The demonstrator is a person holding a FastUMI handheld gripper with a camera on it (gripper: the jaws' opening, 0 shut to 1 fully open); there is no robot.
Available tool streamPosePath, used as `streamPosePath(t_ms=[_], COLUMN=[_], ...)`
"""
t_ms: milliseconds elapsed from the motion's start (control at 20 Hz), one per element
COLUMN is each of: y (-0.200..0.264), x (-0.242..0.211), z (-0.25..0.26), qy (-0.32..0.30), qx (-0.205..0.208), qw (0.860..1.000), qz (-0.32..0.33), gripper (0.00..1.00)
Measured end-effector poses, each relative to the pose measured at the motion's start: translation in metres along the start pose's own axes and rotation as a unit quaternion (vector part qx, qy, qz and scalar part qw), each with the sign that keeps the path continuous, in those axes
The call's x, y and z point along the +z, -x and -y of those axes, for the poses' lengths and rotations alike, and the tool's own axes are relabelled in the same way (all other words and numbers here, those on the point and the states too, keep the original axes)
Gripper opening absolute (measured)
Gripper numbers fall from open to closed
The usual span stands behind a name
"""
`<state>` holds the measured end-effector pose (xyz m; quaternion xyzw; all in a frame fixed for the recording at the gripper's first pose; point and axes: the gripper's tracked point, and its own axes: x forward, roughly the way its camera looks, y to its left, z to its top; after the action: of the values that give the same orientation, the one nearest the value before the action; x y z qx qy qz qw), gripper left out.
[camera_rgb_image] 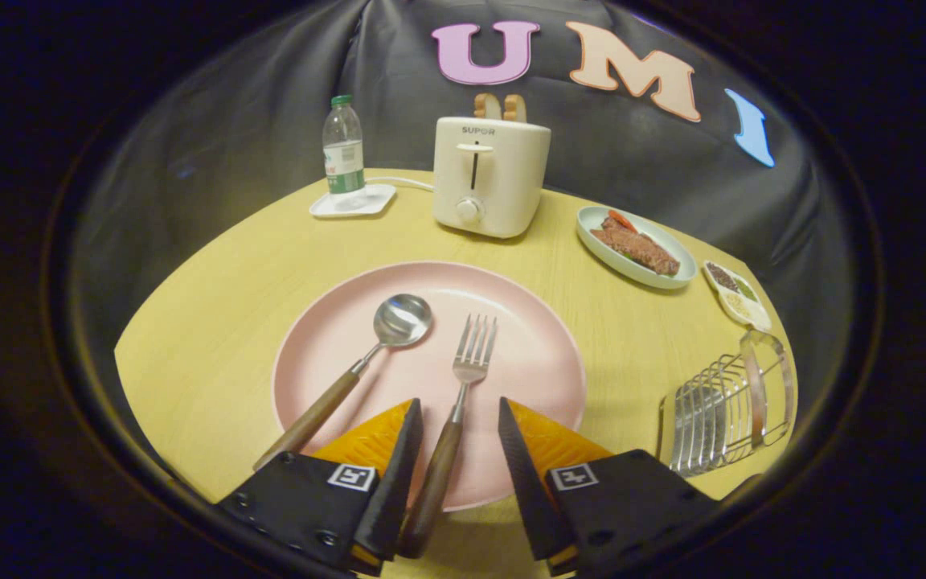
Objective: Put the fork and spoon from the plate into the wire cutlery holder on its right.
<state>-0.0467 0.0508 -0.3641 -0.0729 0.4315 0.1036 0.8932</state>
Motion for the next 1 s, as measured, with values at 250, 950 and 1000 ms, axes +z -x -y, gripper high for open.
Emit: streamPosePath(t_ms=[250, 950, 1000], y=[-0.001, 0.022, 0.027], x=[0.000, 0.028, 0.030], z=[-0.001, 0.011, 0.015], qy=[-0.010, -0.018, -0.017], qx=[0.003, 0.016, 0.019], qw=[1.000, 0.999, 0.999], qz=[-0.012, -0.039, -0.039], gripper=[0.26, 0.07, 0.07])
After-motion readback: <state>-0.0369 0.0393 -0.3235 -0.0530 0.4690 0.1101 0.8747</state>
